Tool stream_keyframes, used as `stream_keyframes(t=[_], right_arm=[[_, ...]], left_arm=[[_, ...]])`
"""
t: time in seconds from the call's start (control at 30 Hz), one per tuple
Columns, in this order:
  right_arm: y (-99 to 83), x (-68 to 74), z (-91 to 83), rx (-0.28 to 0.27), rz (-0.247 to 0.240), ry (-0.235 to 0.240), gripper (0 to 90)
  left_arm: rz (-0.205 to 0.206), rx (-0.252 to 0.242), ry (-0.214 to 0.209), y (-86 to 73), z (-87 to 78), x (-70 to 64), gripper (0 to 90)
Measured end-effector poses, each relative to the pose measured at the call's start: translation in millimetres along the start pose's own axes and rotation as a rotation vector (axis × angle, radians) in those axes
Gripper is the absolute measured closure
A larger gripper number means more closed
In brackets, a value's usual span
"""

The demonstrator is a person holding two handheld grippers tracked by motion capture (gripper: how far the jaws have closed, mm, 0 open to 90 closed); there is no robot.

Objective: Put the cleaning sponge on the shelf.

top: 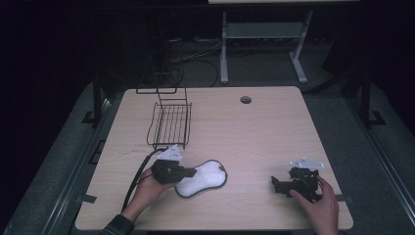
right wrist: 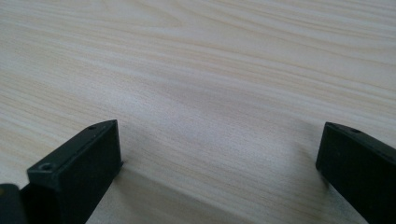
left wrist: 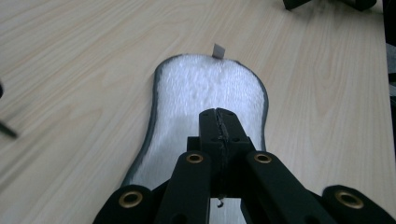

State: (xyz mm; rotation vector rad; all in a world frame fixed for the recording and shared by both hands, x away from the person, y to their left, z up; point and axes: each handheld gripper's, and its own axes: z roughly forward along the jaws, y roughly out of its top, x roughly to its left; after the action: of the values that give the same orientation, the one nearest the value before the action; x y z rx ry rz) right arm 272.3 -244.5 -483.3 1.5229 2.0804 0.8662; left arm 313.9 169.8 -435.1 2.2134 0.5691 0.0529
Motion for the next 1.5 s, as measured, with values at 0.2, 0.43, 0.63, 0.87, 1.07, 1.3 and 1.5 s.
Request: stream_keyframes(t=[0.2, 0.43, 0.63, 0.87, 1.07, 1.3, 1.5], right_arm=[[0.0, -0.2, 0.1, -0.001, -0.002, 0.0, 0.0], [0.0, -0.1, 0.0, -0.001, -0.002, -0.001, 0.0], [0.0, -0.1, 0.0, 0.0, -0.001, -0.001, 0.0], [-0.1, 0.0, 0.0, 0.0, 0.0, 0.0, 0.0], [0.0, 0.0, -0.1, 0.0, 0.0, 0.0, 0.0], [0.0, 0.0, 0.0, 0.0, 0.0, 0.0, 0.0], [0.0, 0.0, 0.0, 0.0, -0.001, 0.0, 0.0]], left_arm=[[0.013, 0.019, -0.014, 9.7, 19.4, 0.0, 89.8], [0.018, 0.072, -0.005, 5.1, 32.7, 0.3, 89.8], [0.022, 0.078, -0.001, 2.7, 29.5, 0.4, 89.9], [0.007, 0.09, -0.007, -6.0, 18.4, 4.1, 89.9], [-0.007, 0.094, -0.006, -17.2, 4.5, 6.4, 89.9], [-0.022, 0.098, 0.001, -28.9, -10.5, 8.4, 89.9], [-0.038, 0.089, 0.005, -38.4, -21.0, 8.8, 89.9]])
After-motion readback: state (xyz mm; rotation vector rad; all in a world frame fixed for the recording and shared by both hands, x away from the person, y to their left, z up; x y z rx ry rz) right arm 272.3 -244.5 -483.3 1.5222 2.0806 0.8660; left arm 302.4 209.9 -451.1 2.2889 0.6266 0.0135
